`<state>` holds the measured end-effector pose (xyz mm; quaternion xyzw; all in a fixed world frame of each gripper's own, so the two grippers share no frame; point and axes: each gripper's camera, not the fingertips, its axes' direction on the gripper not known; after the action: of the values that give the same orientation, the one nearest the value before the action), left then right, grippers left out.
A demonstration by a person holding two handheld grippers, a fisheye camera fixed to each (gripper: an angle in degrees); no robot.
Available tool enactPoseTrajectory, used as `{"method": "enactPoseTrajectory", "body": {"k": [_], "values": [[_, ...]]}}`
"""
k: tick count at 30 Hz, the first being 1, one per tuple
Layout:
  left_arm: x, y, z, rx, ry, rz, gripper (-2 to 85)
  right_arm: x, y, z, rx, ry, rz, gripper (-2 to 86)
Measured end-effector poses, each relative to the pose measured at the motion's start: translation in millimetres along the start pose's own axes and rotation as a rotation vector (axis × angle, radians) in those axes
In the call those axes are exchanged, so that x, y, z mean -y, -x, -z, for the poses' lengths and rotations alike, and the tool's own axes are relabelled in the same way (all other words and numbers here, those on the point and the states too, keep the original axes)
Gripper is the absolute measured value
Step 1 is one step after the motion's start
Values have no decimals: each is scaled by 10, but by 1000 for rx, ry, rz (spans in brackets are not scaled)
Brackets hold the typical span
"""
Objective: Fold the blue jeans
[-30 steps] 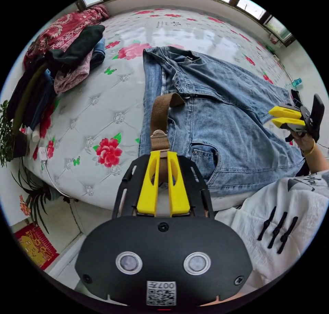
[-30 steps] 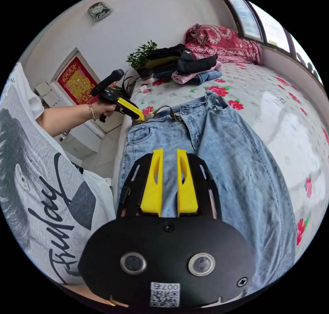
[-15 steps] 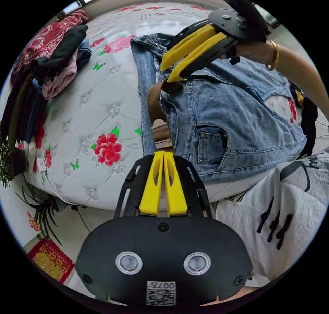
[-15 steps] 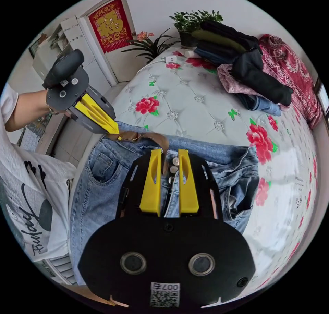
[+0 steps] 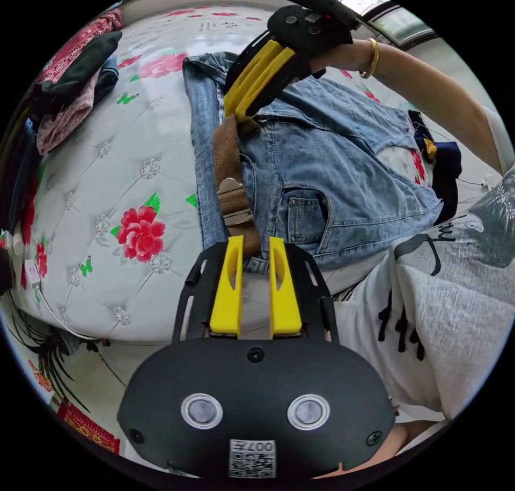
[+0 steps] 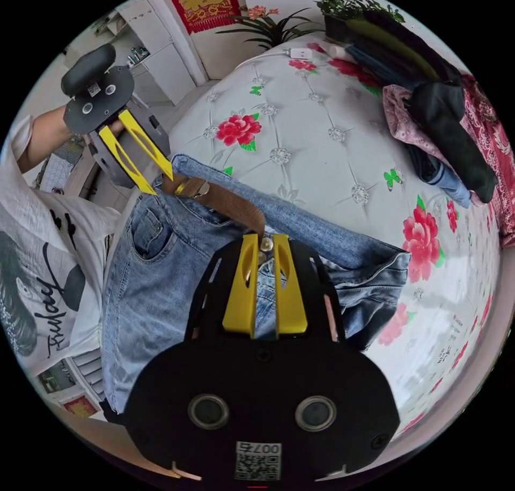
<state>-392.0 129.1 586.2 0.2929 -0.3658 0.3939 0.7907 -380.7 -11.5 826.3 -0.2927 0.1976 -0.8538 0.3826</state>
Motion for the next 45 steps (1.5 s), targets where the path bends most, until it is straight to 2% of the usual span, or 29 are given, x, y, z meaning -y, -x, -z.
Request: {"method": "enactPoseTrajectory", "body": {"k": [3,6,10,13,16,21,25,28,32,35,37,39,41,43,45], "values": [[-45,-47,197,63,-5,-3,73,14,-57,-66,8,58,13,56],[-199,0,419,77,-57,49,68,-11,-164,9,54,4,-33,62],[-223,66,197,-12,11,67,75,33,-262,-58,33,39,-38,77],[-160,5,168,-19,-4,65,76,40,-415,-18,64,-5,-109,91],[-72,-96,66,0,48,38,74,42,-550,-99,112,43,-147,88],[-39,-198,102,25,70,30,57,97,-396,-109,102,48,-34,54],[-87,-313,211,21,56,17,1,164,-292,-93,31,124,71,17],[-206,-364,330,34,45,50,-7,146,-315,35,42,95,80,6],[-484,-482,449,155,89,74,-9,150,-232,376,35,-36,112,1],[-665,-491,597,154,-21,148,-8,244,-98,286,-76,22,189,2],[-693,-432,645,55,-122,173,-7,262,-184,-6,-109,119,163,6],[-643,-362,628,-50,-177,166,-2,170,-343,-101,-34,59,72,13],[-532,-351,604,-139,-187,109,20,-28,-605,91,123,-77,-102,22],[-478,-412,592,-110,-193,58,46,-227,-672,289,175,-196,-162,26],[-393,-475,521,-61,-146,18,64,-362,-621,390,169,-224,-178,29]]}}
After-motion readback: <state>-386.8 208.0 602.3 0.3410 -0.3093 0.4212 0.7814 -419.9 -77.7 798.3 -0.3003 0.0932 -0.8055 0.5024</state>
